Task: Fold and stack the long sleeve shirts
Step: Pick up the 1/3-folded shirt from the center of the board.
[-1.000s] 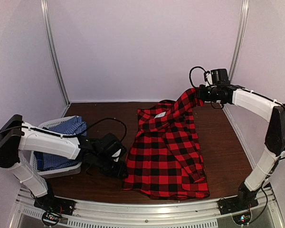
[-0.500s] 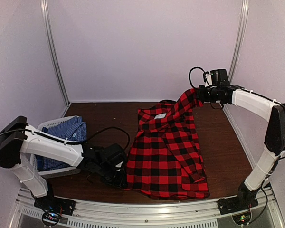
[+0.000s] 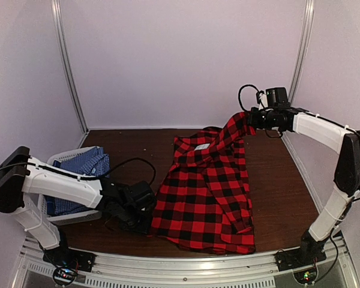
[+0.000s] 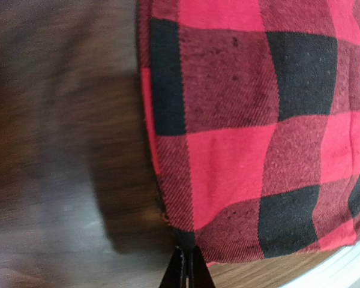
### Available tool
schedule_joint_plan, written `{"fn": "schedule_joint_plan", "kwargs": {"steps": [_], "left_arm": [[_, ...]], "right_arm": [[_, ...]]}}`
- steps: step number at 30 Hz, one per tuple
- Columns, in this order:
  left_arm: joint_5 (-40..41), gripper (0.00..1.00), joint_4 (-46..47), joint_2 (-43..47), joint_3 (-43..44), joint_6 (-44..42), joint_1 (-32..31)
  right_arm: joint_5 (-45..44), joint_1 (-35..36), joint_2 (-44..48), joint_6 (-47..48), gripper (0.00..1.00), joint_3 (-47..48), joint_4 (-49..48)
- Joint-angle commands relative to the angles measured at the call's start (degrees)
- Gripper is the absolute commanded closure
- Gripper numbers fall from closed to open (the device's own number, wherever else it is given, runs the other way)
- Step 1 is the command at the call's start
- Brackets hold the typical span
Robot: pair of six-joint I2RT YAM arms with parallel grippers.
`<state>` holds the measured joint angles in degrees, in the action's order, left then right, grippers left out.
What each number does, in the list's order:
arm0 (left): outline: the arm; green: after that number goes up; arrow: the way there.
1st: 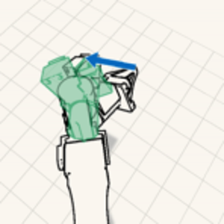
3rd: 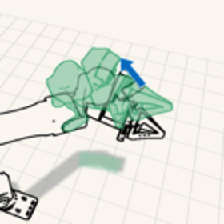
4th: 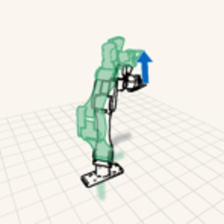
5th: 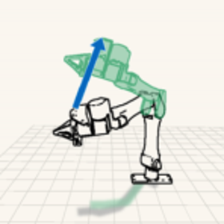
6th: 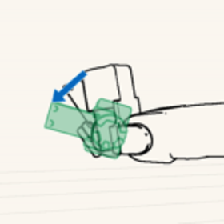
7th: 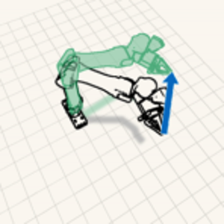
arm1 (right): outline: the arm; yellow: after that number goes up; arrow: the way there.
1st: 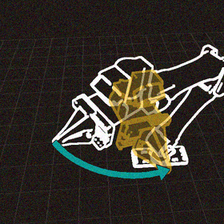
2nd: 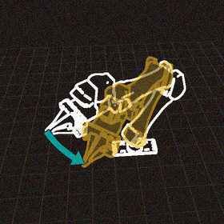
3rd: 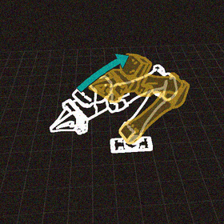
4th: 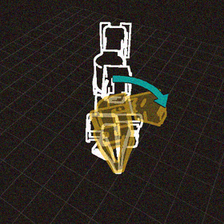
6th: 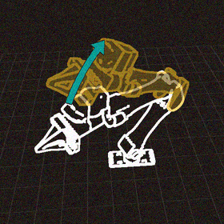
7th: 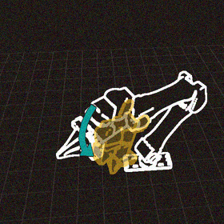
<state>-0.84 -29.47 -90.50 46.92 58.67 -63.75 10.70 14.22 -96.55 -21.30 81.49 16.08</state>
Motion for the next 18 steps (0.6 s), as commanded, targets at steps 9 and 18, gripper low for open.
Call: {"fn": "schedule_joint_plan", "kwargs": {"steps": [9,18], "left_arm": [[3.9,1.00,-9.9,4.8,6.8,-12.8,2.8],[-5.2,1.00,-9.7,-1.8,19.2,-26.4,-1.2]], "right_arm": [[-2.5,-0.4,-0.8,-0.8,1.00,5.7,0.9],[-8.7,-2.4,3.2,-0.8,1.00,6.9,2.6]]}}
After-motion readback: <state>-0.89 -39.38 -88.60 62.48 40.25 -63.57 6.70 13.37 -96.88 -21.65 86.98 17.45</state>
